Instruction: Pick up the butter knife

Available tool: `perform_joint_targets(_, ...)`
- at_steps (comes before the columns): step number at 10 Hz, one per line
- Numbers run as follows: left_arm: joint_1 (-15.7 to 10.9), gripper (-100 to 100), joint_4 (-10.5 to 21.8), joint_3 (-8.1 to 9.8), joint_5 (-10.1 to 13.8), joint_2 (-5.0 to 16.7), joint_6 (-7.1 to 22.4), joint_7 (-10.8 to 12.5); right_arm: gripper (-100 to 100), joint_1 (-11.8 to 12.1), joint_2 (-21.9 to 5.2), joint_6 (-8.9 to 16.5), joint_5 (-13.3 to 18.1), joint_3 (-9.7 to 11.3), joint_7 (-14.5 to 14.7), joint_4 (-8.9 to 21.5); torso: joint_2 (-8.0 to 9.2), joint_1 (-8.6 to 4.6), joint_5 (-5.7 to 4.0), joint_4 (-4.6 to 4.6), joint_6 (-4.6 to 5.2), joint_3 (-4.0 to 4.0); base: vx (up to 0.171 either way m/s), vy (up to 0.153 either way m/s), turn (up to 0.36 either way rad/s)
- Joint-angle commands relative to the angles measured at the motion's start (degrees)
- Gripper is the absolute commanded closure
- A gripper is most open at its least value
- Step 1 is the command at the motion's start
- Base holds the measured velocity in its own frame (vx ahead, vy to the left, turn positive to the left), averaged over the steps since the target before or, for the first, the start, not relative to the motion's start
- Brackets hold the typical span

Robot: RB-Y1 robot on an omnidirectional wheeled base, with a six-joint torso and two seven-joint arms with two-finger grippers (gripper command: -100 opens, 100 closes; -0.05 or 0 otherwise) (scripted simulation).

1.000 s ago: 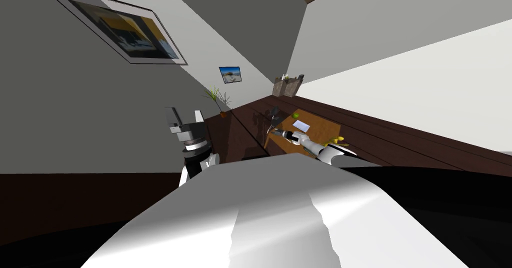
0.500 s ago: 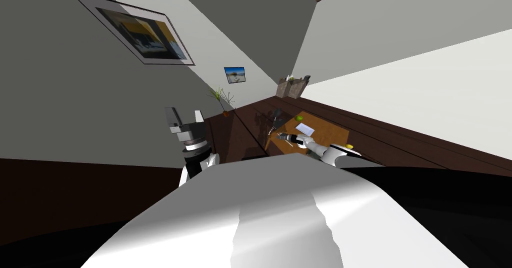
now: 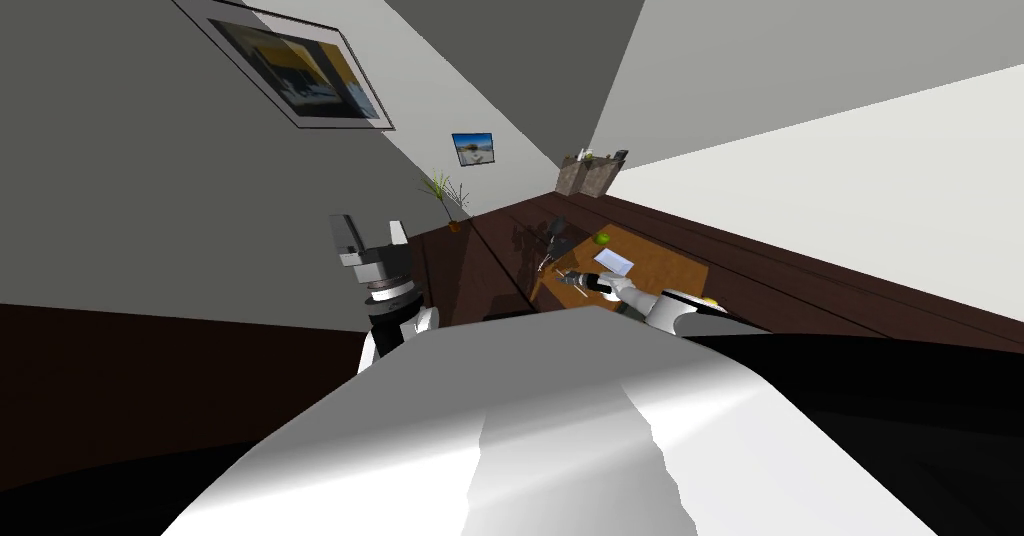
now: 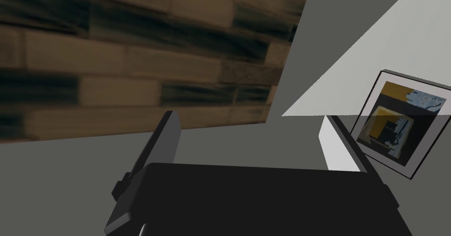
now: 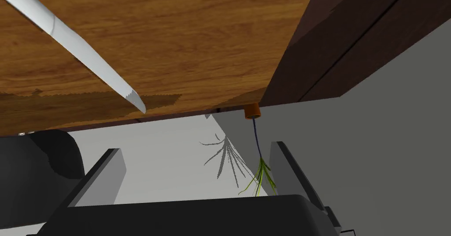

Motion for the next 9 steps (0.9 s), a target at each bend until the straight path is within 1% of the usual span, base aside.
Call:
perform_joint_targets(1,0.00,0,0.00,0.00,0.00,0.00,0.00,0.00,-100,1.21,-0.99,0.67,1.54,2.14,-0.19,2.67,0.00,0.00,0.00,0.00,0.00,0.00,0.054,-0.060,0.178)
perform_joint_targets(3,0.00,0,0.00,0.00,0.00,0.00,0.00,0.00,-100,1.21,-0.99,0.67,1.54,2.14,-0.19,2.67,-0.11,-0.16,-0.03,-0.02,0.01,-0.06,0.042,-0.050,0.033)
perform_joint_targets(4,0.00,0,0.00,0.00,0.00,0.00,0.00,0.00,-100,2.15,-1.58,1.15,2.55,3.58,-0.40,4.42,-0.04,-0.05,-0.02,-0.01,0.01,-0.03,0.042,-0.039,0.105)
perform_joint_targets(5,0.00,0,0.00,0.00,0.00,0.00,0.00,0.00,-100,2.15,-1.58,1.15,2.55,3.58,-0.40,3.25,-0.06,-0.06,-0.01,-0.01,-0.01,-0.03,0.038,-0.042,0.063)
perform_joint_targets(6,0.00,0,0.00,0.00,0.00,0.00,0.00,0.00,-100,2.15,-1.58,1.15,2.55,3.58,-0.40,4.42,-0.07,-0.05,-0.02,-0.01,0.00,-0.04,0.013,-0.018,0.001)
perform_joint_targets(7,0.00,0,0.00,0.00,0.00,0.00,0.00,0.00,-100,2.78,-1.87,1.43,3.13,4.43,-0.54,5.35,0.00,0.02,0.00,0.00,0.01,0.00,0.017,-0.022,0.037)
perform_joint_targets(9,0.00,0,0.00,0.00,0.00,0.00,0.00,0.00,-100,2.74,-1.69,1.04,3.01,4.21,-0.06,5.45,0.02,0.02,0.01,0.01,0.01,0.01,0.011,-0.015,0.028)
